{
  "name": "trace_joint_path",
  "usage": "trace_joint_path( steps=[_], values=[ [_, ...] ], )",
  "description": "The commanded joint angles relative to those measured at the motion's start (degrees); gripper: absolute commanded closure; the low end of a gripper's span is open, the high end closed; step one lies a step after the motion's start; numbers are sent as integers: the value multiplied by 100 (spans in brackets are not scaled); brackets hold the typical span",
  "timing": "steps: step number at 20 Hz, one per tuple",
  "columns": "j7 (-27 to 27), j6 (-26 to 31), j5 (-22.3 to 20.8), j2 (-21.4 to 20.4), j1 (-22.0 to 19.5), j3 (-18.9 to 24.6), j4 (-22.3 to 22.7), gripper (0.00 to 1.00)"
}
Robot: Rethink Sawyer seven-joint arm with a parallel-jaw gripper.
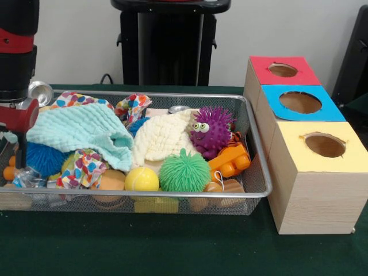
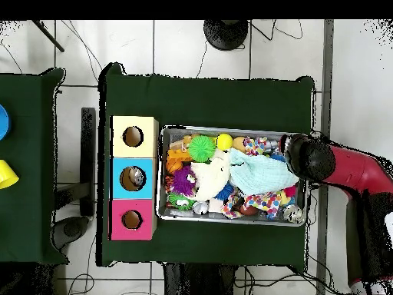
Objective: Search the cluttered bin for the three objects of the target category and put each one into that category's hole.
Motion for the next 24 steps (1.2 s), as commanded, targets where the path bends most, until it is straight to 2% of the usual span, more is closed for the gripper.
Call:
trace_joint_path(
  steps=[1, 15, 24],
  values=[
    [-283, 19, -429, 126, 117, 16, 367, 0],
    [184, -150, -266, 27, 274, -153, 732, 0],
    [234, -438, -355, 335, 337, -218, 595, 0]
  ],
)
